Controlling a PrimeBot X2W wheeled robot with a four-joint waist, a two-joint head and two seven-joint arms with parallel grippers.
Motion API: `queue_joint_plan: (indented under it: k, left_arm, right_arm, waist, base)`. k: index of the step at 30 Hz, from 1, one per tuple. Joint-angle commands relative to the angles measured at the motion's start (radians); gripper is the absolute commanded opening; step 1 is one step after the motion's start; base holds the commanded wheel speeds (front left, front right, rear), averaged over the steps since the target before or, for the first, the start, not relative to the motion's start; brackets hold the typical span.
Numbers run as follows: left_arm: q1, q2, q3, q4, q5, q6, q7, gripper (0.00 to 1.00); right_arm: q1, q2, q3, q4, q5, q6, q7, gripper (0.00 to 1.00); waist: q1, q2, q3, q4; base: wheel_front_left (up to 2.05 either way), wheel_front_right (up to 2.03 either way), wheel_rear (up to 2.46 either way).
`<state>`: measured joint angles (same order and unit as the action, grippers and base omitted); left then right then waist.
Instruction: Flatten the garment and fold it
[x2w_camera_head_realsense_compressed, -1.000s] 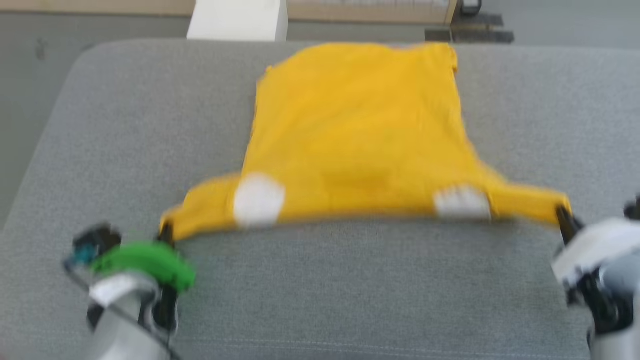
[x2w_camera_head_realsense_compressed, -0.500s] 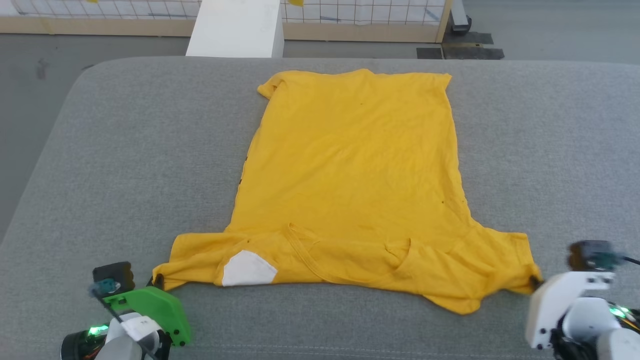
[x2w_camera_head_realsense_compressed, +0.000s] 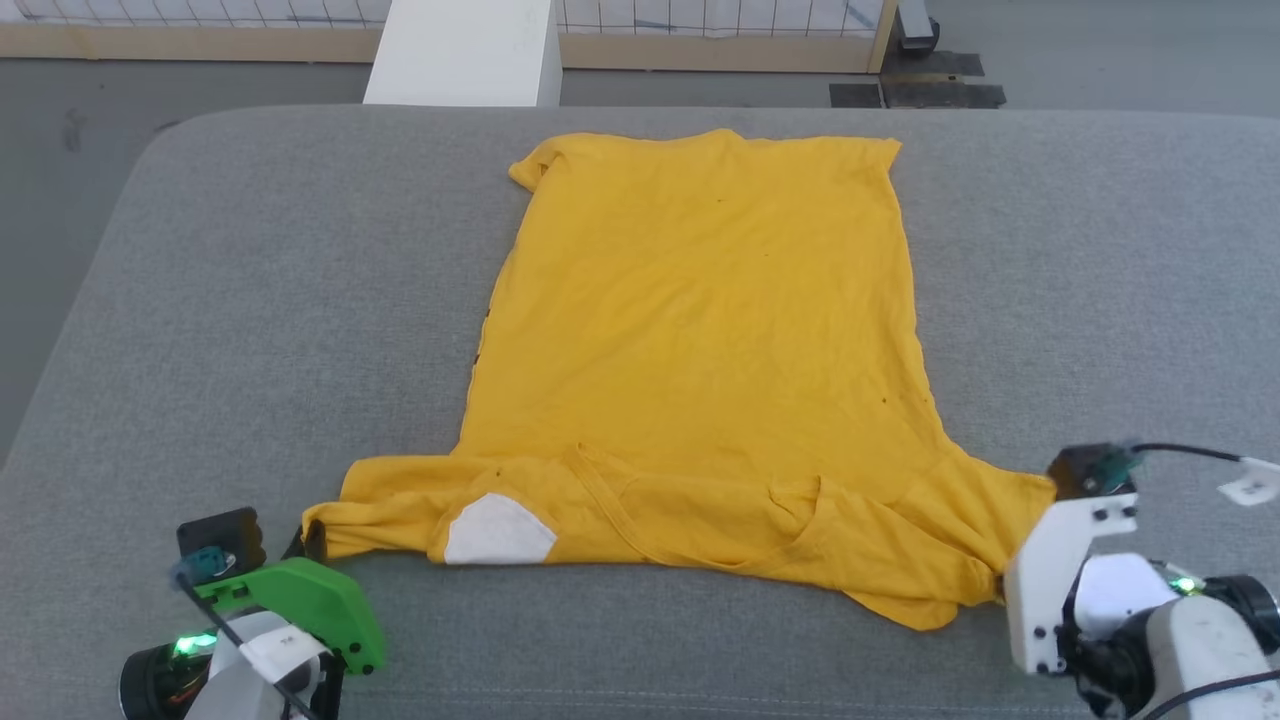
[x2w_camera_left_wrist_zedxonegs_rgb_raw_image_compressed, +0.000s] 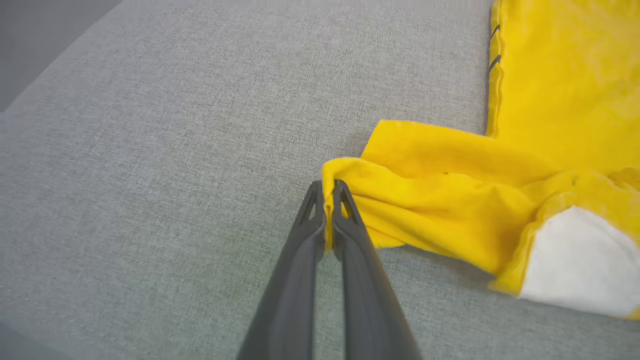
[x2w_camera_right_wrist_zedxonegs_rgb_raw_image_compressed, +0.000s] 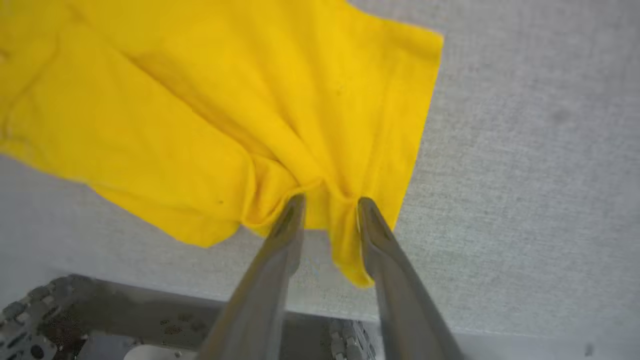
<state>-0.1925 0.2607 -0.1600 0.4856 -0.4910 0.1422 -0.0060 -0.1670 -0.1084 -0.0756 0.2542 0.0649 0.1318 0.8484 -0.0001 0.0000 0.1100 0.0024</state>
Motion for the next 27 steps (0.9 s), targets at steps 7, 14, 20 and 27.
queue_joint_plan:
  k: [7,14,20,27]
  left_arm:
    - [0.073,0.000,0.027,-0.098,-0.039,0.016,-0.026,0.00]
    - [0.103,0.002,0.031,-0.196,-0.042,0.044,-0.011,0.00]
    - [0.082,0.009,0.038,-0.286,-0.051,0.044,-0.008,0.00]
    - [0.035,0.007,0.048,-0.383,-0.074,0.025,-0.025,0.00]
  right_arm:
    - [-0.058,0.050,-0.127,-0.172,0.171,-0.001,-0.192,1.00]
    - [-0.164,0.058,-0.194,-0.172,0.242,-0.001,-0.399,1.00]
    - [-0.351,0.058,-0.186,-0.061,0.181,-0.001,-0.468,1.00]
    - [-0.656,0.058,-0.210,0.085,0.040,-0.001,-0.414,1.00]
  waist:
    - [0.0001,0.0000,-0.014,-0.012]
    - [0.0001,0.0000,0.021,-0.006]
    - [0.0001,0.0000,0.133,0.023]
    - [0.0001,0.0000,0.322,0.092]
  base:
    - [0.00,0.00,0.00]
    - [0.00,0.00,0.00]
    - [0.00,0.00,0.00]
    - [0.00,0.00,0.00]
